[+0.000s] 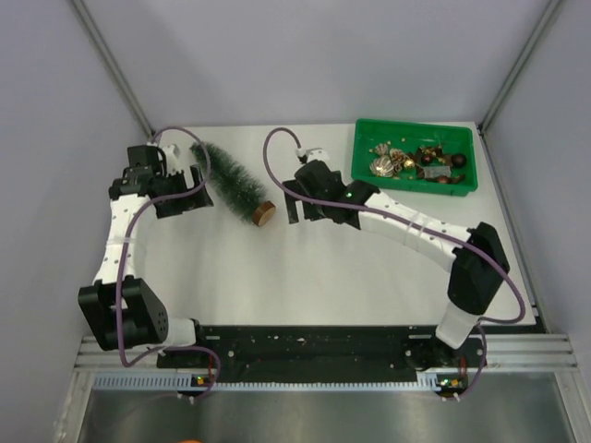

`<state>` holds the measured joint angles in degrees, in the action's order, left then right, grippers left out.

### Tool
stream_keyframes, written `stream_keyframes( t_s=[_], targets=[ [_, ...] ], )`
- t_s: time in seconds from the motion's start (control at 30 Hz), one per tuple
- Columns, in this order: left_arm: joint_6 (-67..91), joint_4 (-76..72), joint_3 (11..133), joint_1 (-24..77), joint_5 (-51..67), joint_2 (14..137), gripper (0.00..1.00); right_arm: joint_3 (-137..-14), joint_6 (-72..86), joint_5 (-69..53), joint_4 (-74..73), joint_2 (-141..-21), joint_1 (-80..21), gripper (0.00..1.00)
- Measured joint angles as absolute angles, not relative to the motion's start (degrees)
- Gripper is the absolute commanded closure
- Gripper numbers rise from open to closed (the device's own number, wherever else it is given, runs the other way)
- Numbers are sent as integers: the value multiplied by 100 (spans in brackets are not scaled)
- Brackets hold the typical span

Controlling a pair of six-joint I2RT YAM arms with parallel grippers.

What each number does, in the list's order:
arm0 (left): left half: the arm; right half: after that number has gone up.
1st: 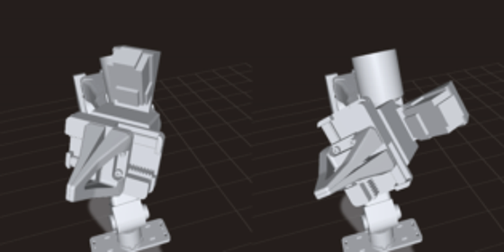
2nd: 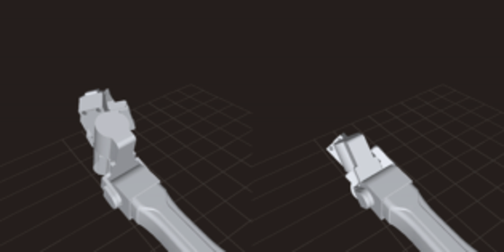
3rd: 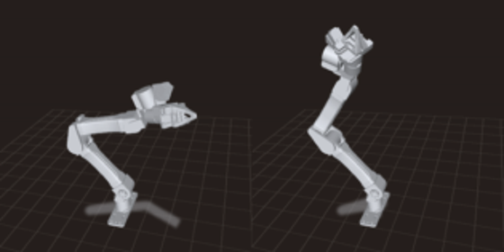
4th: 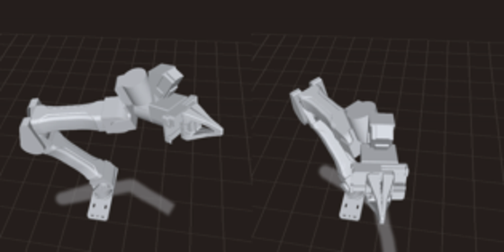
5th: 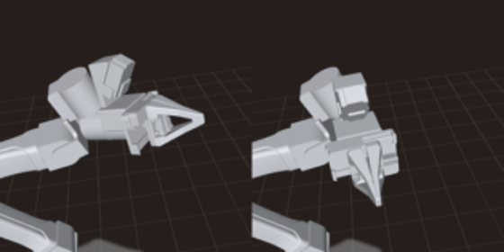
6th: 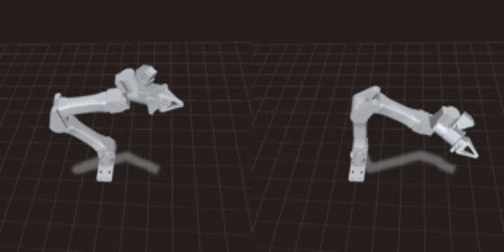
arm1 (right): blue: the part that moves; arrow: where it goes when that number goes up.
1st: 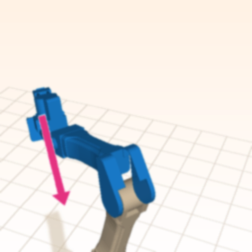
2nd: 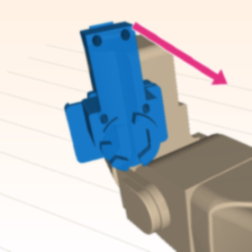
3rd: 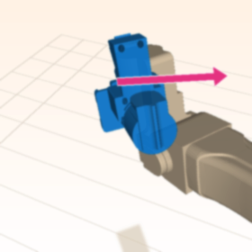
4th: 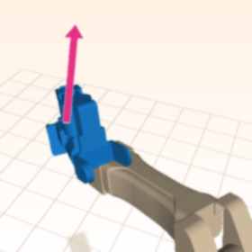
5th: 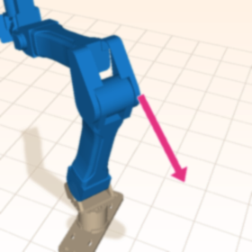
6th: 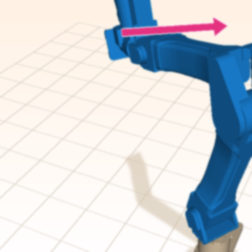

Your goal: Decorate the small christmas tree

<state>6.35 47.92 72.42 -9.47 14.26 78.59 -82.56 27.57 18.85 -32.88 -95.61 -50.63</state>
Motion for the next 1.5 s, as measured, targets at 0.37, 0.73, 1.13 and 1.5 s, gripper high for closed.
stream_keyframes(
  t_s=[0.37, 0.73, 1.13, 1.5],
  targets=[
    [591, 4834, 7262, -1734, 2342, 7765, 1, -11721, 2265, 1426, -3369, -11911, -5113, 2],
    [381, 5183, 7249, -1953, 2821, 7765, 1, -12864, 2053, 1282, -3706, -13238, -5179, 2],
    [-1, 5500, 7065, -1968, 2869, 7446, 1, -13096, 1922, 655, -2762, -13751, -5179, 7],
    [-123, 5586, 7015, -1973, 2753, 7293, 1, -13373, 2008, 602, -2167, -14429, -5186, 62]
  ],
)
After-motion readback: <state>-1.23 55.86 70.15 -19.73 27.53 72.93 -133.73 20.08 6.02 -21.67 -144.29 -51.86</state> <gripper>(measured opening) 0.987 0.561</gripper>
